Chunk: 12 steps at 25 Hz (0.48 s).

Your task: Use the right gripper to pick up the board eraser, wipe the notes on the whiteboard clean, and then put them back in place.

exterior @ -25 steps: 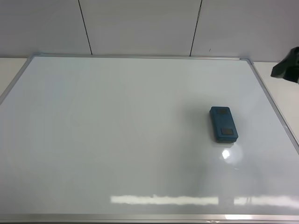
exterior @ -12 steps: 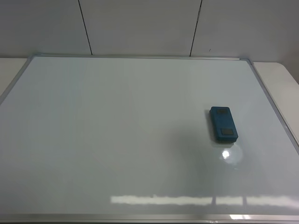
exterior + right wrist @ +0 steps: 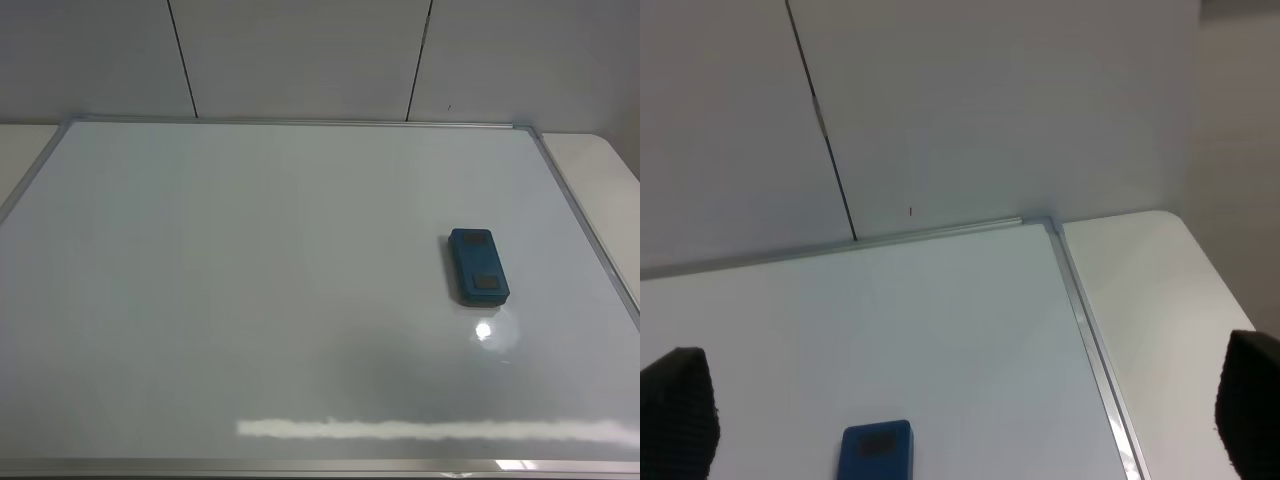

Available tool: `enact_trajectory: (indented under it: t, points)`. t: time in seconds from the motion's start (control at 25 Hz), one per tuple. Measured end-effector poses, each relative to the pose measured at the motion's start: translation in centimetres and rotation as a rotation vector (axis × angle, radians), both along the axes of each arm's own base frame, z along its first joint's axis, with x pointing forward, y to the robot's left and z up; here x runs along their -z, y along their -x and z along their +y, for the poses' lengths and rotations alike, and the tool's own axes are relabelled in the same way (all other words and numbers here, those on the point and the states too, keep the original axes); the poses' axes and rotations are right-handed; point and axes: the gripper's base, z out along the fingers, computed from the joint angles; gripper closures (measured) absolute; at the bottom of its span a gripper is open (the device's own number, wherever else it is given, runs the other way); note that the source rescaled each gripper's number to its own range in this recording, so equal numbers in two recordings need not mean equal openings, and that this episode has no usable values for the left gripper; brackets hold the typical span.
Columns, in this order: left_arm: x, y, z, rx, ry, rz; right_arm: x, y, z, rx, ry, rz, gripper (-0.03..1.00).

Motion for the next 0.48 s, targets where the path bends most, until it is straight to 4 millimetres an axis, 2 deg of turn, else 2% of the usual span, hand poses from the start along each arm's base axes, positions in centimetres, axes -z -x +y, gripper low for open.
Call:
enact_trajectory:
  t: [0.4, 0.48]
  points:
    - [0.0, 0.0, 0.0, 0.000, 0.000, 0.000, 2.2, 0.8, 0.1, -0.039, 0.080, 0.246, -0.03]
    - [0.0, 0.0, 0.0, 0.000, 0.000, 0.000, 3.5, 0.4, -0.1, -0.023, 0.098, 0.318, -0.03]
